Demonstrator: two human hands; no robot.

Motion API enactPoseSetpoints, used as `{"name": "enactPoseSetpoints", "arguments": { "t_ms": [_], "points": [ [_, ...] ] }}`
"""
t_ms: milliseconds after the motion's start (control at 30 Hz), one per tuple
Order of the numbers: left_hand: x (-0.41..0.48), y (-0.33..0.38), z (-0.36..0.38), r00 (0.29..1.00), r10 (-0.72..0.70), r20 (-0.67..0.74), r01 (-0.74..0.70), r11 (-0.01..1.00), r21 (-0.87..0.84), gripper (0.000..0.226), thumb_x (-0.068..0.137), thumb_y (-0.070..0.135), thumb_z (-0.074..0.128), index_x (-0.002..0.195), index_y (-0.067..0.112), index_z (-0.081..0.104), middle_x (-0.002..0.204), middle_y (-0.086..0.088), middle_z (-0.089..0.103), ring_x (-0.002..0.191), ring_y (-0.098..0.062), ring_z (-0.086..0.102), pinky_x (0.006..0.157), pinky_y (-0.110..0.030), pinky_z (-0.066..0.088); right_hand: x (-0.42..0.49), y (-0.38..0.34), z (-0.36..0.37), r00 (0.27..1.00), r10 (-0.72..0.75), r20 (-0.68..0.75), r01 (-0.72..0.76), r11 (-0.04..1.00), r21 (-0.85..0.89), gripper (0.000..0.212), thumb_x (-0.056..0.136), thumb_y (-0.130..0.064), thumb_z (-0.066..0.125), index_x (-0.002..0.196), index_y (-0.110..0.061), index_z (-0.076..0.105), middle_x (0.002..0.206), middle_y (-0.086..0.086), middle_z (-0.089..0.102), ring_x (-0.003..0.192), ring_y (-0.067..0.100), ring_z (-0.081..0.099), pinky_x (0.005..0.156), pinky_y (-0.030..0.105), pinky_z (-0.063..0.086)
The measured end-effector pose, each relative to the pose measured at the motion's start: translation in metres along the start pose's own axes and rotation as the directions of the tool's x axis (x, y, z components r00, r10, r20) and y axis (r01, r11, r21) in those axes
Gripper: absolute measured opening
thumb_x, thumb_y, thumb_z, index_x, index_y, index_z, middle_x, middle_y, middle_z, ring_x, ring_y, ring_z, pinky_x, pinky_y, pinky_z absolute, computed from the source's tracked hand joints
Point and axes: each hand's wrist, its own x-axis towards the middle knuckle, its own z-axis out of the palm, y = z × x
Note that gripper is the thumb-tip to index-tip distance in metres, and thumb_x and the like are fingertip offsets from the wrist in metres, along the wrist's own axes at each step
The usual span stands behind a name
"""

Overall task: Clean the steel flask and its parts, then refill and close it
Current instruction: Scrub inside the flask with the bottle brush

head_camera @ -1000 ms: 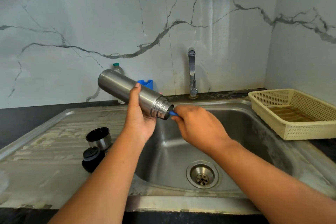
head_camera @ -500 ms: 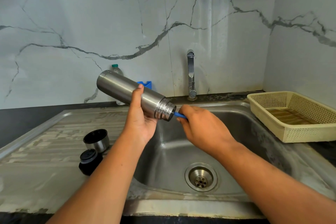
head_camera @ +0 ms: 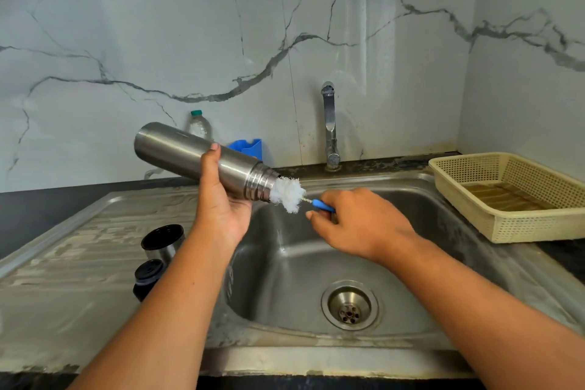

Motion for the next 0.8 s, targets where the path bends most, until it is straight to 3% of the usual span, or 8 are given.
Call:
{"name": "enactPoseSetpoints", "arguments": {
  "t_ms": [133, 333, 533, 667, 733, 800],
  "points": [
    [-0.012, -0.025, 0.01, 0.997, -0.073, 0.02, 0.069, 0.987, 0.142, 0.046, 0.088, 0.044, 0.071, 0.122, 0.013, 0.063, 0.089, -0.01, 0.074, 0.081, -0.021, 0.073, 0.079, -0.037, 0.061, 0.0, -0.019, 0.016, 0.999, -0.033, 0.037, 0.032, 0.999, 0.032, 0.033, 0.09, -0.054, 0.055, 0.074, -0.027, 0.043, 0.079, -0.001, 0.062, 0.075, 0.026, 0.064, 0.068, 0.04, 0.056],
    [0.0, 0.003, 0.004, 1.0, 0.024, -0.012, -0.024, 1.0, 0.005, 0.037, 0.092, 0.04, 0.068, 0.114, 0.01, 0.064, 0.092, -0.007, 0.075, 0.08, -0.021, 0.075, 0.07, -0.034, 0.061, 0.0, 0.003, -0.002, 0.998, -0.049, 0.041, 0.051, 0.998, -0.041, 0.034, 0.094, -0.043, 0.056, 0.07, -0.023, 0.045, 0.067, -0.004, 0.054, 0.065, 0.019, 0.056, 0.062, 0.036, 0.051],
    [-0.014, -0.021, 0.01, 0.997, -0.07, 0.015, 0.067, 0.987, 0.145, 0.057, 0.085, 0.044, 0.072, 0.13, 0.012, 0.058, 0.089, -0.011, 0.073, 0.081, -0.022, 0.073, 0.076, -0.037, 0.06, 0.004, -0.012, 0.011, 0.995, -0.066, 0.072, 0.063, 0.997, 0.051, 0.03, 0.089, -0.041, 0.064, 0.072, -0.024, 0.046, 0.071, -0.005, 0.055, 0.067, 0.019, 0.058, 0.06, 0.033, 0.048],
    [-0.001, -0.004, 0.005, 1.0, 0.006, -0.002, -0.006, 0.999, 0.04, 0.073, 0.085, 0.046, 0.075, 0.143, 0.006, 0.055, 0.112, -0.014, 0.075, 0.09, -0.025, 0.075, 0.082, -0.042, 0.061, -0.002, 0.007, -0.003, 0.996, -0.066, 0.064, 0.064, 0.997, 0.032, 0.03, 0.09, -0.039, 0.064, 0.071, -0.021, 0.049, 0.067, -0.004, 0.058, 0.062, 0.016, 0.056, 0.06, 0.037, 0.05],
    [-0.008, -0.011, 0.005, 1.0, -0.007, 0.005, 0.006, 0.996, 0.085, 0.068, 0.083, 0.046, 0.075, 0.136, 0.008, 0.058, 0.103, -0.013, 0.075, 0.087, -0.024, 0.074, 0.084, -0.042, 0.061, -0.002, -0.001, 0.002, 0.995, -0.078, 0.068, 0.075, 0.996, 0.045, 0.03, 0.09, -0.039, 0.064, 0.071, -0.021, 0.049, 0.068, -0.004, 0.057, 0.062, 0.016, 0.056, 0.059, 0.036, 0.049],
    [-0.016, -0.02, 0.011, 0.999, -0.04, 0.028, 0.035, 0.986, 0.161, 0.058, 0.08, 0.047, 0.073, 0.126, 0.013, 0.06, 0.089, -0.01, 0.073, 0.08, -0.021, 0.073, 0.077, -0.038, 0.061, 0.0, -0.012, 0.009, 0.994, -0.09, 0.06, 0.085, 0.993, 0.077, 0.03, 0.089, -0.039, 0.066, 0.072, -0.023, 0.047, 0.069, -0.005, 0.055, 0.061, 0.014, 0.054, 0.056, 0.031, 0.044]
  ]
}}
